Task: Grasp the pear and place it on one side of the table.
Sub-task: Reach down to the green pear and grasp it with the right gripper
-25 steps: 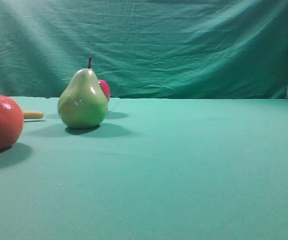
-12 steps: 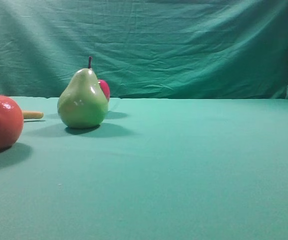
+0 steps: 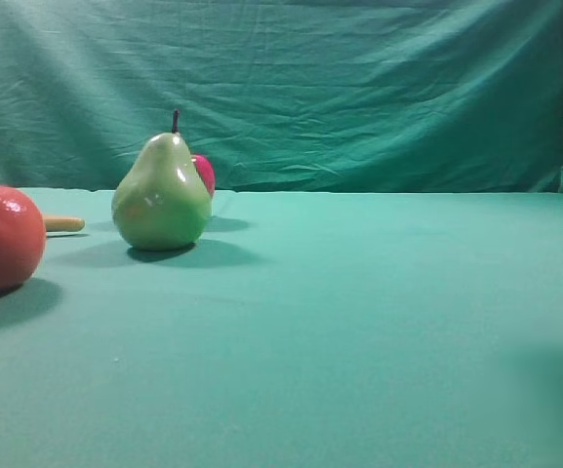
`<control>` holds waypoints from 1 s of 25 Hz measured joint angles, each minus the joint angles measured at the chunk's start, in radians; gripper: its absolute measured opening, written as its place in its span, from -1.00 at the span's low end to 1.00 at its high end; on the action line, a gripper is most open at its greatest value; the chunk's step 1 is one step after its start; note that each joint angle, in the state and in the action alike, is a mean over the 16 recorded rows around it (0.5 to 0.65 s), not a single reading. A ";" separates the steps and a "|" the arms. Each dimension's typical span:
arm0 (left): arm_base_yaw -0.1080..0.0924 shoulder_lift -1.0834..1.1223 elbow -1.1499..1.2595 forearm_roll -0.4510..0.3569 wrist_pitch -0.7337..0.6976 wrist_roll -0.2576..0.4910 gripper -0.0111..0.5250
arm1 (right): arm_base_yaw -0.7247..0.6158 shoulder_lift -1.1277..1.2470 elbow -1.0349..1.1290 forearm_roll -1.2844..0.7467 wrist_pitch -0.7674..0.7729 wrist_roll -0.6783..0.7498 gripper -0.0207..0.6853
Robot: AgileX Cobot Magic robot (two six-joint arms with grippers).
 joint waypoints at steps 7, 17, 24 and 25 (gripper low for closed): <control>0.000 0.000 0.000 0.000 0.000 0.000 -0.96 | 0.133 0.232 -0.212 0.000 0.019 -0.014 0.43; 0.000 0.000 0.000 0.000 0.000 0.000 -0.96 | 0.207 0.473 -0.425 0.000 0.040 -0.015 0.88; 0.000 0.000 0.000 0.000 0.000 0.000 -0.96 | 0.215 0.569 -0.484 0.004 0.024 -0.015 0.73; 0.000 0.000 0.000 0.000 0.000 0.000 -0.96 | 0.215 0.575 -0.488 0.005 0.022 -0.015 0.71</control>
